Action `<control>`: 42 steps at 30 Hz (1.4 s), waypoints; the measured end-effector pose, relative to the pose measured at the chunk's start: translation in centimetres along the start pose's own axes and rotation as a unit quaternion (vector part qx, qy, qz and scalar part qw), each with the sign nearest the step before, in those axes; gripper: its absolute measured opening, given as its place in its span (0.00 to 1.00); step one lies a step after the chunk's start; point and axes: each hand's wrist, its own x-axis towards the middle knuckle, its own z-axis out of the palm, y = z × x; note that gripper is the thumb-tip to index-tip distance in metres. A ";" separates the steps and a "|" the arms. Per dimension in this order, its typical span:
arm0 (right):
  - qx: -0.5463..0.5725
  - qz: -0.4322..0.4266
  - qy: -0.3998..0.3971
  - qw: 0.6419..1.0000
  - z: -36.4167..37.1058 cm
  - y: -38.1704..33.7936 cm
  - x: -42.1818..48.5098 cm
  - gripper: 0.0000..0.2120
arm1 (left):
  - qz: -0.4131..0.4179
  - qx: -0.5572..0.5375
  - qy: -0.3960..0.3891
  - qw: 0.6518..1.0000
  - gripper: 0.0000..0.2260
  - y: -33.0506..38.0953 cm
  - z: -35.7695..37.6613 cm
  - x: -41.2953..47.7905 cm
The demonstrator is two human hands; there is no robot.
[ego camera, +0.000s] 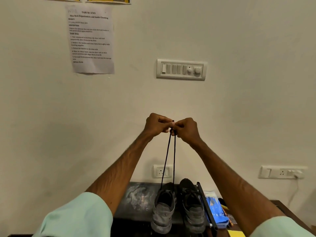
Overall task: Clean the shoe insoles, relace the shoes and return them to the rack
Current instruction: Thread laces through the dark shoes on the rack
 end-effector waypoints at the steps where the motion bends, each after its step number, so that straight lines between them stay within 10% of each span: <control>1: -0.001 -0.004 -0.007 1.000 -0.2 0.0 0.0 0.09 | 0.003 0.005 -0.001 1.000 0.10 0.0 0.0 0.1; 9: 0.128 0.036 -0.014 0.991 0.2 1.2 -0.8 0.06 | 0.046 0.079 0.036 0.995 0.08 0.0 0.9 0.5; 22: 0.043 0.067 -0.028 0.996 10.4 11.8 -7.5 0.10 | -0.050 -0.076 0.093 0.991 0.07 -2.2 1.9 1.5; 29: 0.038 0.126 -0.064 0.989 14.4 18.6 -12.4 0.27 | -0.074 -0.158 0.087 0.981 0.10 -2.6 2.7 1.4; 42: 0.006 0.183 -0.125 0.975 15.3 20.9 -12.6 0.16 | -0.103 -0.185 0.105 0.972 0.09 -3.6 2.3 1.3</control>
